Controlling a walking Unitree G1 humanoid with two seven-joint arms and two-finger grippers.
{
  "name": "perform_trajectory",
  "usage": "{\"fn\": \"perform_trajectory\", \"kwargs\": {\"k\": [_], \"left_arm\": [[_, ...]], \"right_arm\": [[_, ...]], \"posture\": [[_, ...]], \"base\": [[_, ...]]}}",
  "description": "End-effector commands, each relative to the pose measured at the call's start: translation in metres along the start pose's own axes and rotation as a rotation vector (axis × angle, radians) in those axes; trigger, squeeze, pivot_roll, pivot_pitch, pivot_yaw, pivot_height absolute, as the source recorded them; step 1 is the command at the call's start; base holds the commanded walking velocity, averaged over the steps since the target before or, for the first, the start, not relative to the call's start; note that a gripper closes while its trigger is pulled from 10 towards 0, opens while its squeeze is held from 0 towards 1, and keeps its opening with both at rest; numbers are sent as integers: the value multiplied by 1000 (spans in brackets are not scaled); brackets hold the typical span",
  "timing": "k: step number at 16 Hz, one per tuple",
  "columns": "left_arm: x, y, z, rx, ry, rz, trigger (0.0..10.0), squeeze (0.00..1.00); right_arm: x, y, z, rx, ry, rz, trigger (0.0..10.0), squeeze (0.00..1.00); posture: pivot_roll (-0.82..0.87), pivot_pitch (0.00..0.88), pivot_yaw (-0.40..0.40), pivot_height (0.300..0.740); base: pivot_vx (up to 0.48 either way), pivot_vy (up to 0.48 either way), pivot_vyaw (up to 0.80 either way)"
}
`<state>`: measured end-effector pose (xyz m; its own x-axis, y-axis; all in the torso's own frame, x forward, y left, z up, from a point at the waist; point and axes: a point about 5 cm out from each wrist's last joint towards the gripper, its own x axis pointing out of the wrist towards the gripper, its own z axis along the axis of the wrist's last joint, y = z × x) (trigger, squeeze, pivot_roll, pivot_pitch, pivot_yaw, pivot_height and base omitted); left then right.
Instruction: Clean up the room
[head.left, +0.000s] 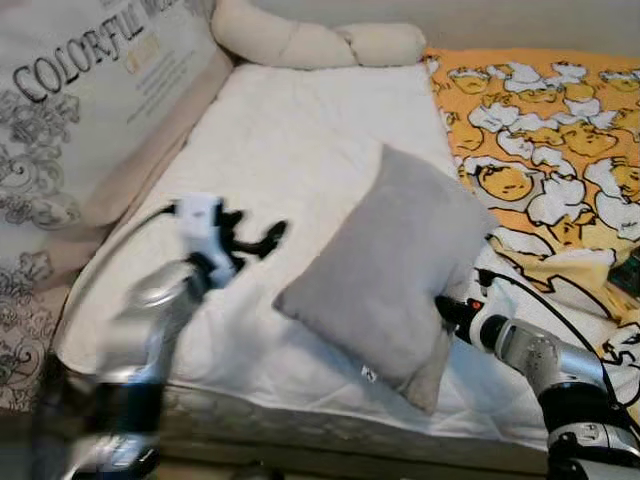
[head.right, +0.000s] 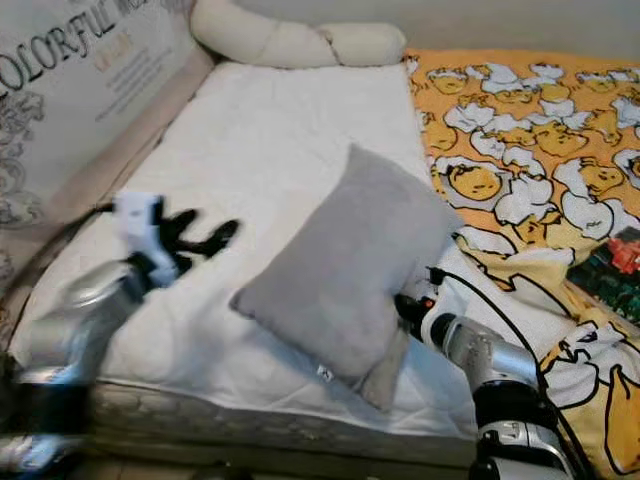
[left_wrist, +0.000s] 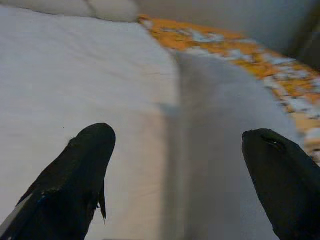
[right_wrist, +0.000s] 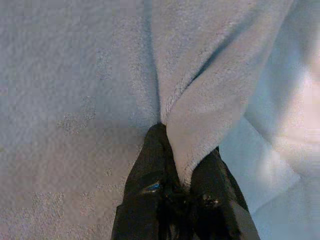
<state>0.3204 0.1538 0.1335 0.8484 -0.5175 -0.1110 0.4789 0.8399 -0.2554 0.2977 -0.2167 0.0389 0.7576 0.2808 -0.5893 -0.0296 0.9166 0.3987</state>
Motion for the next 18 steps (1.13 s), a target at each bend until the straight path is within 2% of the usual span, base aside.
{"fn": "perform_trajectory", "kwargs": {"k": [1, 3, 5, 6, 7, 8, 9, 11, 12, 13, 14, 15, 16, 17, 18], "left_arm": [[5, 4, -6, -25, 13, -13, 10000, 1000], [26, 16, -16, -49, 16, 62, 10000, 1000], [35, 24, -16, -68, 9, 124, 10000, 1000], [41, 25, -16, -135, -8, 143, 10000, 1000], [46, 23, -19, -235, -21, 144, 10000, 1000], [51, 16, -21, -331, -35, 111, 10000, 1000], [55, 10, -25, -371, -32, 92, 10000, 1000], [60, 1, -35, -380, 2, 83, 10000, 1000], [64, -12, -49, -401, 41, 78, 10000, 1000], [67, -21, -58, -476, 47, 73, 10000, 1000], [68, -29, -65, -506, 70, 51, 10000, 1000], [69, -32, -68, -506, 83, 38, 10000, 1000], [70, -45, -80, -468, 152, -15, 10000, 1000], [70, -55, -88, -436, 199, -59, 10000, 447], [70, -62, -93, -426, 228, -94, 10000, 0]], "right_arm": [[-1, 1, 9, -38, -22, -25, 10000, 0], [-2, 2, 22, -55, -68, -28, 10000, 0], [-5, 0, 23, -75, -71, -40, 10000, 0], [-8, -2, 22, -78, -72, -45, 10000, 0], [-11, -2, 22, -68, -76, -42, 10000, 267], [-12, -2, 21, -67, -76, -42, 10000, 753], [-13, -2, 20, -64, -75, -41, 10000, 1000], [-13, -1, 19, -57, -73, -38, 10000, 1000], [-14, 1, 18, -53, -71, -35, 10000, 1000], [-15, 2, 18, -53, -72, -34, 10000, 1000], [-17, 2, 19, -51, -76, -35, 10000, 1000], [-18, 2, 19, -50, -78, -35, 10000, 1000], [-19, 4, 21, -41, -88, -28, 10000, 1000], [-18, 6, 22, -38, -90, -17, 10000, 1000], [-18, 9, 21, -39, -88, -5, 10000, 1000]], "posture": [[-44, 0, 60, 740], [-69, 0, 56, 740], [-88, 0, 60, 740], [-95, 0, 63, 740], [-116, 0, 70, 740], [-128, 4, 75, 740], [-135, 13, 78, 740], [-138, 15, 77, 740], [-159, 30, 84, 740], [-172, 35, 92, 740], [-174, 37, 95, 740], [-174, 37, 95, 740], [-175, 38, 103, 740], [-172, 39, 104, 740], [-173, 40, 107, 740]], "base": [[0, 0, 0], [0, 0, 0], [0, 0, 0], [0, 0, 0], [0, 0, 0], [0, 0, 0], [0, 0, 0], [0, 0, 0], [0, 0, 0], [0, 0, 0], [0, 0, 0], [0, 0, 0], [0, 0, 0], [0, 0, 0], [0, 0, 0]]}}
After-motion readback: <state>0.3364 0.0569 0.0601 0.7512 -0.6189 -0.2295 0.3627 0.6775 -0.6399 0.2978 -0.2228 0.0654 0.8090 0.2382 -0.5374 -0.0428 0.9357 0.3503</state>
